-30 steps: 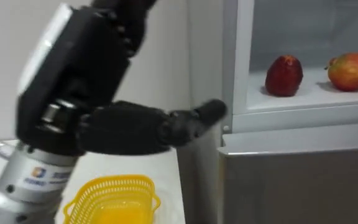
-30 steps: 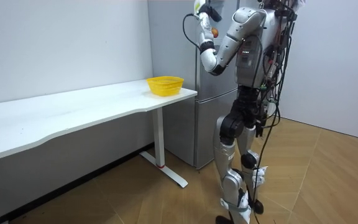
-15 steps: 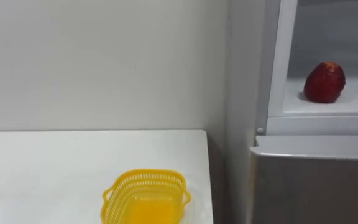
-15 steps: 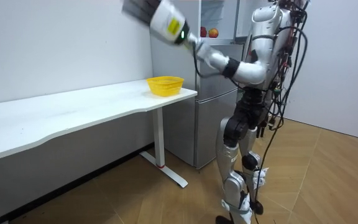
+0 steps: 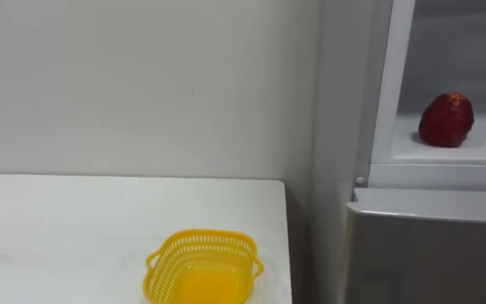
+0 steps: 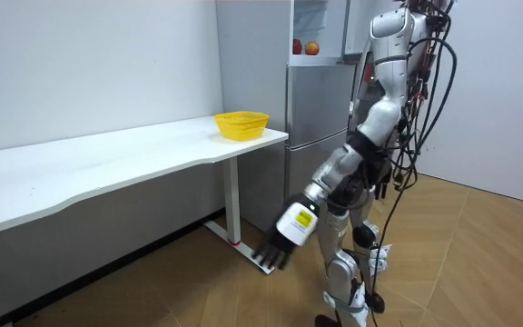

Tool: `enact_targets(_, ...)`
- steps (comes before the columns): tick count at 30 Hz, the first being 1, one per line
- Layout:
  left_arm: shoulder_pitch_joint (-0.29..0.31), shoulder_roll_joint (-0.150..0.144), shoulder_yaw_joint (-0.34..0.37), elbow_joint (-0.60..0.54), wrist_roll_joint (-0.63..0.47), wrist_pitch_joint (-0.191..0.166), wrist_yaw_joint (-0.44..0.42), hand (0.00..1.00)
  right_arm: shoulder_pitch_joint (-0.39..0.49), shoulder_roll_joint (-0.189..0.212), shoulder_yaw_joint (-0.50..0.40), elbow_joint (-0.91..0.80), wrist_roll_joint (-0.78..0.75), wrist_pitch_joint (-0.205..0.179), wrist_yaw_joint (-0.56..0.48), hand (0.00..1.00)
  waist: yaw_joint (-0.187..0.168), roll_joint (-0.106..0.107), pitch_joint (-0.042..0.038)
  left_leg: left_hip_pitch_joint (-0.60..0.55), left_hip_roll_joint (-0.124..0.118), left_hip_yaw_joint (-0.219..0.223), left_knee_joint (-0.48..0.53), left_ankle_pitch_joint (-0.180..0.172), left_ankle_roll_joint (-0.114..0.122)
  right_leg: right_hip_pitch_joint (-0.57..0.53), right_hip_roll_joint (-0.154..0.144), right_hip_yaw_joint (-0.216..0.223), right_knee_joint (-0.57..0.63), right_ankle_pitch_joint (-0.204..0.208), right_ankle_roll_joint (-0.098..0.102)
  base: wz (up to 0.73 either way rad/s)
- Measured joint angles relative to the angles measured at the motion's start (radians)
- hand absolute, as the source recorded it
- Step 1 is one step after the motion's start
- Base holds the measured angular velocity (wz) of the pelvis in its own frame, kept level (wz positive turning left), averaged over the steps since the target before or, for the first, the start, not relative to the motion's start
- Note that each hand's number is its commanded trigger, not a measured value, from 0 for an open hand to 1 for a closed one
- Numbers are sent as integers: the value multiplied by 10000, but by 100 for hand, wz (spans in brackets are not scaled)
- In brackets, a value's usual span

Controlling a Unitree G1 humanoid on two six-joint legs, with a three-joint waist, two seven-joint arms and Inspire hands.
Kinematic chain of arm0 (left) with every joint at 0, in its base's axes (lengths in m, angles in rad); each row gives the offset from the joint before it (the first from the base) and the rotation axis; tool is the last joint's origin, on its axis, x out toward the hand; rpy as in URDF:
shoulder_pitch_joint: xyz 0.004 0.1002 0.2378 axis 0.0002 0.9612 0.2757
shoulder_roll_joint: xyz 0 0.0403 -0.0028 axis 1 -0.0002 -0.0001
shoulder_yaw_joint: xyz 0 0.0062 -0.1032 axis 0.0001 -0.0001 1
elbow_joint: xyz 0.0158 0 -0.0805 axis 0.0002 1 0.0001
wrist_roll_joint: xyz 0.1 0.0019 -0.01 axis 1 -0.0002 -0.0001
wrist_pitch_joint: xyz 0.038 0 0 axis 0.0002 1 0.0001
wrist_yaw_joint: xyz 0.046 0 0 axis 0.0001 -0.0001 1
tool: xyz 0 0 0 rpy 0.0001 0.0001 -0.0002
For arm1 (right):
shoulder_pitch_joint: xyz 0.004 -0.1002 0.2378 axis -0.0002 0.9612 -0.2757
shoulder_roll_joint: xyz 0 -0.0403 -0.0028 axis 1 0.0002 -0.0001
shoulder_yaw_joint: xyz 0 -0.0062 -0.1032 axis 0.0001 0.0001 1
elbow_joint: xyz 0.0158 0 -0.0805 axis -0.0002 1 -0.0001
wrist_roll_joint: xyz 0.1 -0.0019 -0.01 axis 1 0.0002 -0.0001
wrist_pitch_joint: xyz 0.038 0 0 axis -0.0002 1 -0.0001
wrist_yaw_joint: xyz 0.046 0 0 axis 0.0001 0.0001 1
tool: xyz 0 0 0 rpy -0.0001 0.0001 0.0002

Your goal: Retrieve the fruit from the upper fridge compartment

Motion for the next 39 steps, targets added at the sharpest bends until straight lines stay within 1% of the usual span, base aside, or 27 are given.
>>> enact_targets(1,-117,7,-262,819,369,94,-316,0,-4,-3,1,-4,-9,43,-37,0,-44,-3,4,0,-1,6,-1,-8,7,-7,3,8,0,0,0,-4)
enact_targets(2,-182,6,-340,1166,601,203,-475,0,-3,3,7,-6,-34,77,-69,0,-59,-3,8,-1,-1,7,-6,-12,10,-12,5,18,-2,0,1,0)
enact_targets(3,-198,7,-477,1607,897,387,-739,0,-6,36,31,-6,-51,120,-87,0,-106,-50,39,0,7,6,-32,-17,12,-21,12,26,-6,0,0,0)
enact_targets(4,-178,8,-546,1896,1110,534,-974,0,8,58,69,3,-51,147,-78,0,-158,-67,56,-1,12,7,-66,-20,11,-17,18,29,-52,1,-1,0)
enact_targets(6,-159,6,-559,2169,1404,733,-1275,0,-1,66,78,10,-50,201,-70,0,-246,-36,74,0,14,17,-86,-20,11,-16,22,45,-80,2,-2,0)
enact_targets(8,-148,21,-752,2246,1710,854,-1491,0,37,74,97,16,5,225,-79,0,-316,-3,82,-1,19,47,-87,-20,11,-27,20,52,-81,1,-2,-2)
enact_targets(10,-211,40,-1276,2245,2283,925,-1828,0,22,105,256,45,172,374,-97,0,-418,6,96,-12,19,91,-91,-19,11,-50,16,90,-78,1,0,-4)
enact_targets(12,-321,24,-1626,2242,2788,983,-2096,0,-53,135,480,34,216,411,-107,0,-479,1,96,-16,31,225,-91,-19,12,-113,23,224,-53,0,0,-15)
enact_targets(13,-453,11,-1756,2235,3045,1058,-2222,0,-125,165,484,34,368,405,-130,0,-578,-20,101,-48,32,266,-94,-18,13,-165,27,276,-46,1,1,-15)
enact_targets(15,-663,22,-1921,2244,3254,1079,-2338,0,-208,175,485,31,822,350,-233,0,-699,-55,125,-46,28,310,-130,-17,15,-183,26,321,-47,2,2,-8)
enact_targets(16,-728,95,-2050,2246,3376,1084,-2359,0,-254,175,485,29,1146,327,-373,0,-805,-71,124,-35,25,341,-144,-17,15,-182,28,361,-52,0,6,-8)
enact_targets(20,-921,142,-2149,2246,3658,1098,-2505,0,-248,175,459,-12,1734,314,-749,0,-894,-105,158,-31,15,470,-145,-16,16,-205,32,519,-64,6,24,-11)
enact_targets(23,-1013,191,-2233,2229,4024,1106,-2673,0,-155,170,457,-271,2129,311,-1059,0,-912,-113,153,-77,14,564,-151,-16,16,-302,30,572,-82,0,33,-6)
enact_targets(26,-1116,206,-2248,2230,4043,1105,-2814,0,-149,144,442,-655,2593,303,-1455,0,-930,-121,145,-245,13,574,-141,-16,16,-508,28,570,-66,-1,35,-1)
enact_targets(27,-1120,219,-2249,2229,4081,1104,-2843,0,-149,147,392,-930,3226,200,-1679,0,-940,-117,147,-303,16,586,-130,-16,17,-580,34,569,-67,3,34,0)
enact_targets(28,-1120,228,-2234,2211,4192,1092,-2880,0,-135,168,317,-1293,3721,-16,-1807,0,-1022,-121,144,-355,15,586,-115,-16,17,-608,32,568,-71,4,34,0)
enact_targets(29,-1125,229,-2236,2204,4208,1077,-2883,0,-130,192,256,-1499,3950,-133,-1874,0,-1079,-117,142,-355,15,593,-114,-16,17,-626,31,591,-72,5,36,0)
enact_targets(31,-1124,198,-2278,2206,4206,1022,-2811,0,-130,281,109,-2503,4476,-567,-2122,0,-1080,-89,145,-348,42,814,-116,-13,16,-750,59,814,21,19,34,-25)
enact_targets(32,-1121,198,-2286,2205,4210,986,-2757,0,-55,380,68,-3003,4526,-741,-2269,0,-1124,-97,145,-366,55,845,-117,-13,16,-774,72,849,91,19,33,-26)
enact_targets(34,-1122,205,-2305,2206,4224,869,-2691,0,45,492,68,-3851,4626,-959,-2453,0,-1218,-128,141,-366,55,865,-122,-13,16,-811,71,859,88,20,31,-6)
enact_targets(35,-1078,205,-2338,2193,4215,768,-2624,0,195,527,68,-4531,4627,-1018,-2589,0,-1297,-134,131,-368,50,887,-123,-13,16,-887,62,857,96,21,32,0)
enact_targets(37,-1034,216,-2416,2189,4207,669,-2554,0,387,597,63,-5454,4612,-1146,-2871,0,-1423,-139,137,-399,46,889,-150,-13,16,-894,61,880,96,25,34,-2)
enact_targets(38,-1035,218,-2419,2186,4208,655,-2544,0,463,619,63,-5772,4606,-1164,-2968,0,-1424,-139,136,-400,47,894,-149,-13,16,-894,65,897,92,34,36,-9)
enact_targets(39,-1032,214,-2430,2141,4225,648,-2529,0,640,662,66,-6452,4583,-1202,-3181,0,-1421,-138,135,-399,57,951,-148,-13,16,-903,73,922,76,64,38,-10)
